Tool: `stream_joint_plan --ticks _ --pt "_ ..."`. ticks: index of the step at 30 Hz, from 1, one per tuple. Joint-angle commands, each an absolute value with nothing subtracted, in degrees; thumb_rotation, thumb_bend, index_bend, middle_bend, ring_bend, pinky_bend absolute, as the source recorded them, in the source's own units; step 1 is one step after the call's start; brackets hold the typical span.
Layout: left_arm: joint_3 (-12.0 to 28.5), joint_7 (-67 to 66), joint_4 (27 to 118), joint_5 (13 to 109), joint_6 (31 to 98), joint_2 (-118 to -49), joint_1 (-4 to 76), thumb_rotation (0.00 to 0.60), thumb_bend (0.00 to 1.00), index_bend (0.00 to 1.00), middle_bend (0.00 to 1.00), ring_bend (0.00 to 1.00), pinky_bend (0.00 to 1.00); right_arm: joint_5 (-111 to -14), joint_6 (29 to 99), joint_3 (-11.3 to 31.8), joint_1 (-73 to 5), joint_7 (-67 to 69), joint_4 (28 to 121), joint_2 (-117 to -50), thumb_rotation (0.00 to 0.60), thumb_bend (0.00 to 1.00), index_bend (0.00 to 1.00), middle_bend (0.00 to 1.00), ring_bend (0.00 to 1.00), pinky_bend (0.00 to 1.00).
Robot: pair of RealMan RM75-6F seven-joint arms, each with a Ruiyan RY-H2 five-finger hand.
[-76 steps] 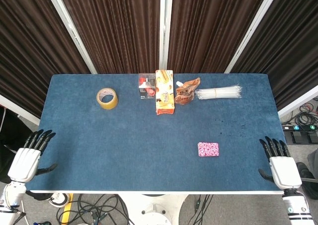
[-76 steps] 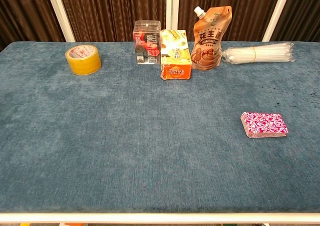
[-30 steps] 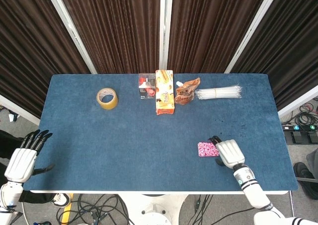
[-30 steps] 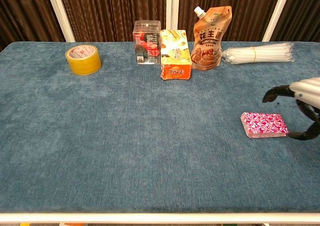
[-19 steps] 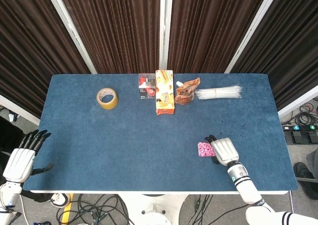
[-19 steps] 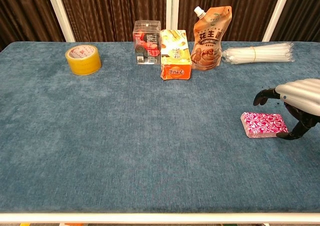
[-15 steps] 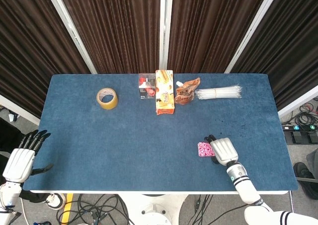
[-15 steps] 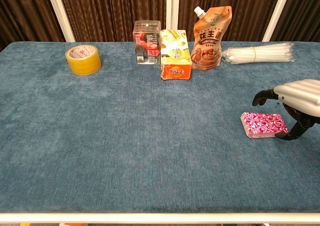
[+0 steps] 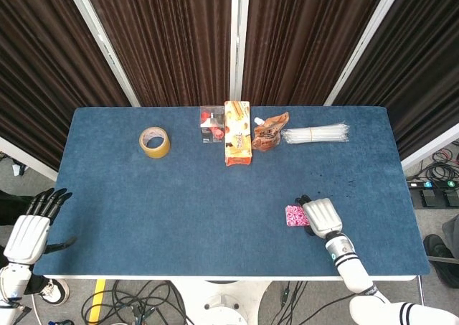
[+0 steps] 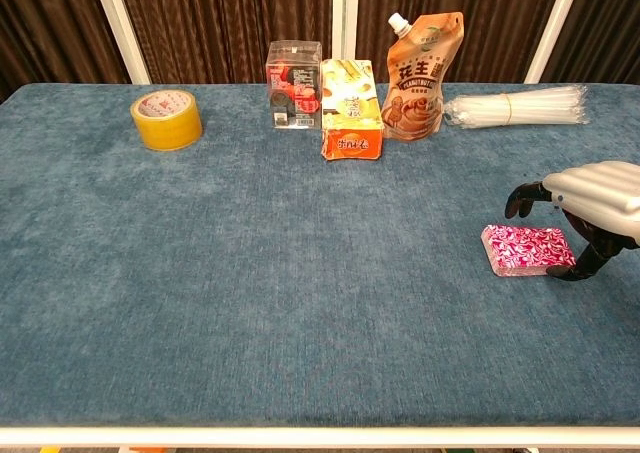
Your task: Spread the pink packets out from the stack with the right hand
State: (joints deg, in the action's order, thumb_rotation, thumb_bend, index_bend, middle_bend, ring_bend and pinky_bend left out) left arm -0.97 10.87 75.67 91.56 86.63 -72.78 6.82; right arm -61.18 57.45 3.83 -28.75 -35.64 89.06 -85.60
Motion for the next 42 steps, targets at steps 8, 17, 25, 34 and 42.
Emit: stream_joint_plan --ticks 8,17,25,34,42 --pt "-1.0 11.3 75.4 91.4 86.5 -72.8 6.7 0.600 0.00 0.13 0.09 0.00 0.10 -60.1 57.5 3.4 -29.5 -35.8 88.5 -86.3 0.600 0.16 0.28 0.27 0.71 0.78" --pt "-1.0 11.5 75.2 91.5 86.4 -72.9 6.7 0.600 0.00 0.13 0.09 0.00 0.10 -59.1 57.6 3.2 -30.2 -36.3 88.3 -86.8 0.600 0.16 0.29 0.27 0.71 0.78" --pt "-1.0 11.3 75.5 91.4 86.3 -72.7 6.8 0.600 0.00 0.13 0.09 0.00 0.10 -58.5 57.7 3.1 -30.8 -36.3 88.2 -86.9 0.600 0.17 0.32 0.30 0.71 0.78" --pt "-0.9 11.5 75.4 91.3 86.1 -72.7 6.8 0.600 0.00 0.13 0.09 0.00 0.10 -57.6 57.5 2.9 -31.4 -36.5 87.9 -87.2 0.600 0.18 0.35 0.32 0.71 0.78" --pt "-0.9 11.6 75.3 91.3 86.2 -72.7 6.7 0.600 0.00 0.13 0.09 0.00 0.10 -58.0 58.3 2.7 -31.5 -36.1 87.7 -87.4 0.600 0.20 0.38 0.35 0.73 0.78"
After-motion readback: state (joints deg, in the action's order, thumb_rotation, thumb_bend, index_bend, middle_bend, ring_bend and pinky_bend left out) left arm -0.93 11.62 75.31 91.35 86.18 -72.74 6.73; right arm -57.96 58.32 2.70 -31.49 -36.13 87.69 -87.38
